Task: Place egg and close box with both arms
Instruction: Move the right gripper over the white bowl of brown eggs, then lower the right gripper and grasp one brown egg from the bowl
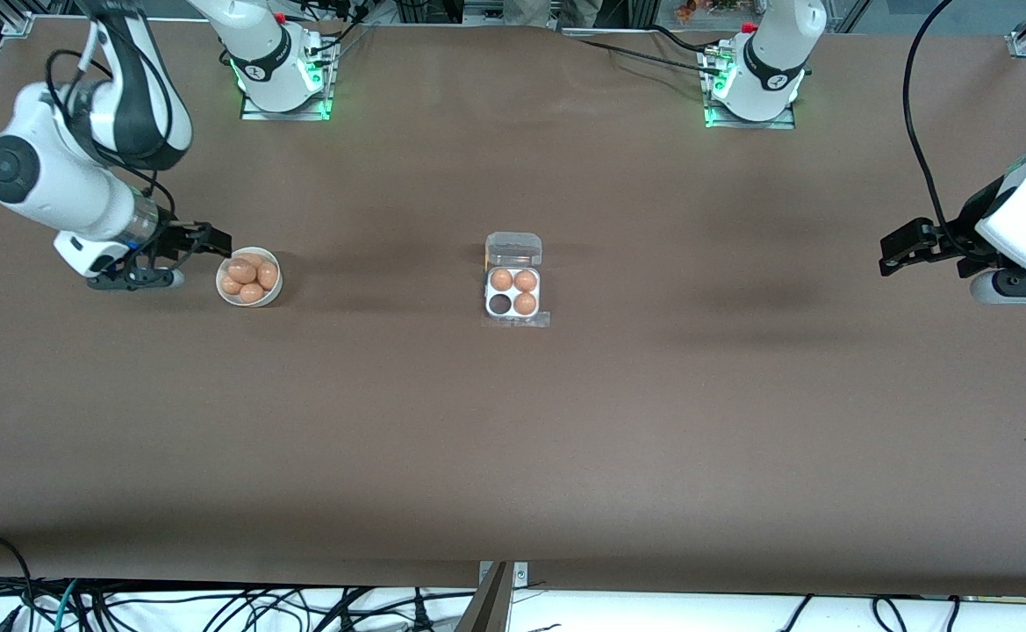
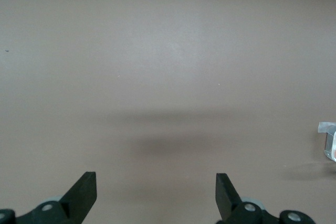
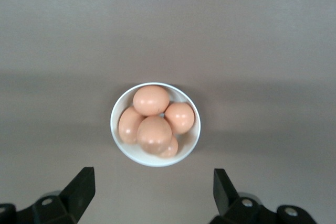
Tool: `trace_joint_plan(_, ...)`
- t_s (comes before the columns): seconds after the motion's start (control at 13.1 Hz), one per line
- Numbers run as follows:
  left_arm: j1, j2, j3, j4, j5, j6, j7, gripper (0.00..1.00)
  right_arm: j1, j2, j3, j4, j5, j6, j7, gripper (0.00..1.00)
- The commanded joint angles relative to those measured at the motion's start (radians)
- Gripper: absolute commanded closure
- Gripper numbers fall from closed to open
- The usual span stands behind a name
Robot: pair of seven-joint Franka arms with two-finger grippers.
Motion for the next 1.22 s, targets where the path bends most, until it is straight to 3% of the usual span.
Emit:
trace_joint_plan(0.0, 0.004, 0.017, 0.002, 0.036, -0.021, -0.015, 0.014, 0.00, -0.009, 0.026, 0.010, -0.053, -0.006, 0.095, -0.014, 0.00)
trace_joint_plan(0.61, 0.004, 0.017, 0.002, 0.036, -0.021, -0.015, 0.017, 0.00, 0.002, 0.103, 0.011, -0.128, -0.006, 0.272, -0.013, 0.00)
trace_joint_plan(0.92, 0.005, 0.019, 0.002, 0.036, -0.021, -0.015, 0.017, 0.00, 0.002, 0.103, 0.015, -0.145, -0.006, 0.277, -0.008, 0.02)
trace_joint_plan(0.99, 0.005, 0.019, 0.002, 0.036, -0.021, -0.015, 0.017, 0.00, 0.002, 0.103, 0.015, -0.145, -0.006, 0.275, -0.005, 0.07)
trace_joint_plan(1.07, 0.005, 0.019, 0.002, 0.036, -0.021, -0.015, 0.017, 0.00, 0.002, 0.103, 0.015, -0.145, -0.006, 0.275, -0.004, 0.21)
trace_joint_plan(1.15, 0.005, 0.019, 0.002, 0.036, -0.021, -0.015, 0.017, 0.00, 0.002, 0.103, 0.015, -0.145, -0.006, 0.277, -0.004, 0.43)
